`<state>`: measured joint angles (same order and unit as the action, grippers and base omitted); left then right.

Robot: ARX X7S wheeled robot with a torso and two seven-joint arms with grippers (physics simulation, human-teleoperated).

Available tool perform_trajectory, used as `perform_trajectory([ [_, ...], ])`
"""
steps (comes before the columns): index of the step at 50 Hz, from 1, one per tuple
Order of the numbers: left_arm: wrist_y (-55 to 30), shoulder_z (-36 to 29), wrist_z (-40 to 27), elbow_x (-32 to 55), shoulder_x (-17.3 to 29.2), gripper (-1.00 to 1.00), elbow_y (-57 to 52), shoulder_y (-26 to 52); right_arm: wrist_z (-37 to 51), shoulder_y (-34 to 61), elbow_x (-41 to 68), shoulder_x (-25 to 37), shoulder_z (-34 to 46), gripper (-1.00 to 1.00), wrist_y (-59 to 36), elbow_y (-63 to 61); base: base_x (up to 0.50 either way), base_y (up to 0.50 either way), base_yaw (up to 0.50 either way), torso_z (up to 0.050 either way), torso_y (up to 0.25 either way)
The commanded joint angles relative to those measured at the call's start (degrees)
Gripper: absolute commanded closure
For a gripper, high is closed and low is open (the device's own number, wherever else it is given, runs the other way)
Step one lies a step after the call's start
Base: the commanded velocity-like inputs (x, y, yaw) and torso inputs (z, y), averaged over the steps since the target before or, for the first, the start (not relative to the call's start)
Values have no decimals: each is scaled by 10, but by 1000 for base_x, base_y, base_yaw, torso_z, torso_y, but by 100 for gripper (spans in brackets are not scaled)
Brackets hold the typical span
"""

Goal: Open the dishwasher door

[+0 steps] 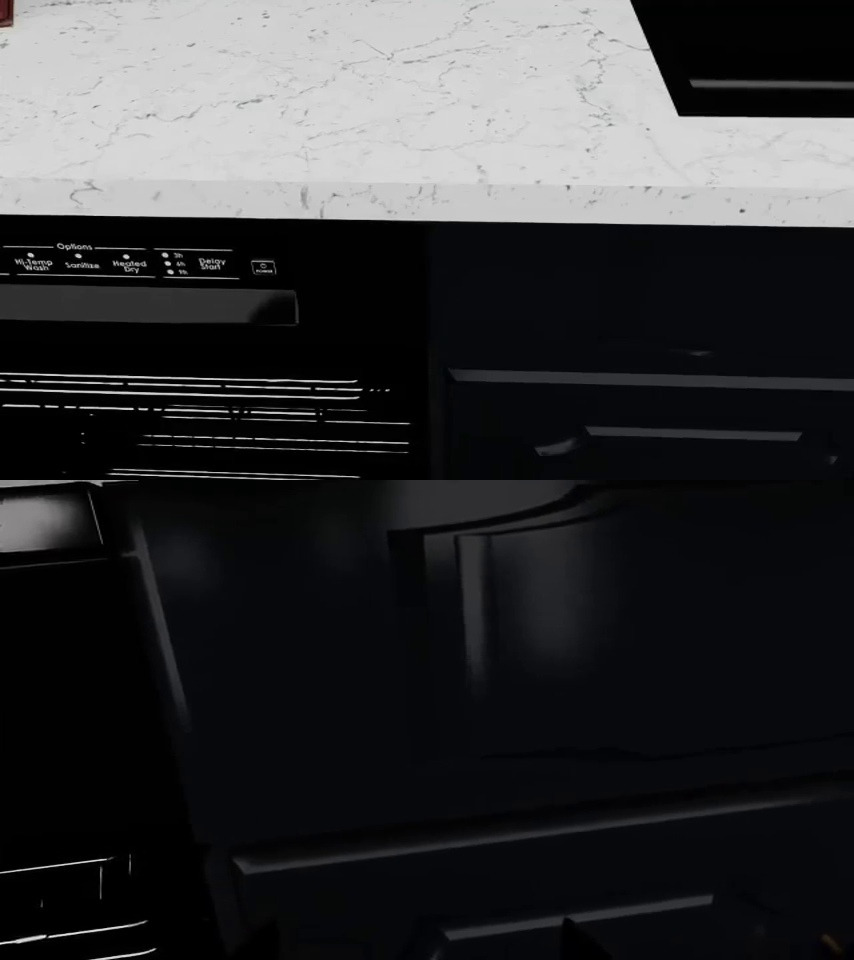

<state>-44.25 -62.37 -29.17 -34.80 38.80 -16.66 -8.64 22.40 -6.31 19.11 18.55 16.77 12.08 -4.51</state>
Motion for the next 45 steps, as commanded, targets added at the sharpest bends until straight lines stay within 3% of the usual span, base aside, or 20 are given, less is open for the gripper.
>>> perform_trajectory([
  [1,79,-39,37,143,-28,100,54,-30,3,3,0,1,3,-100,-5,-6,0,0,-8,-10,0],
  [28,245,-34,32,275,-88,100,243,-98,2,5,0,1,8,-100,2,3,5,-4,-5,-4,0],
  [45,313,-43,30,303,-118,100,332,-127,4,4,2,3,9,-100,4,2,5,-2,-2,-4,0],
])
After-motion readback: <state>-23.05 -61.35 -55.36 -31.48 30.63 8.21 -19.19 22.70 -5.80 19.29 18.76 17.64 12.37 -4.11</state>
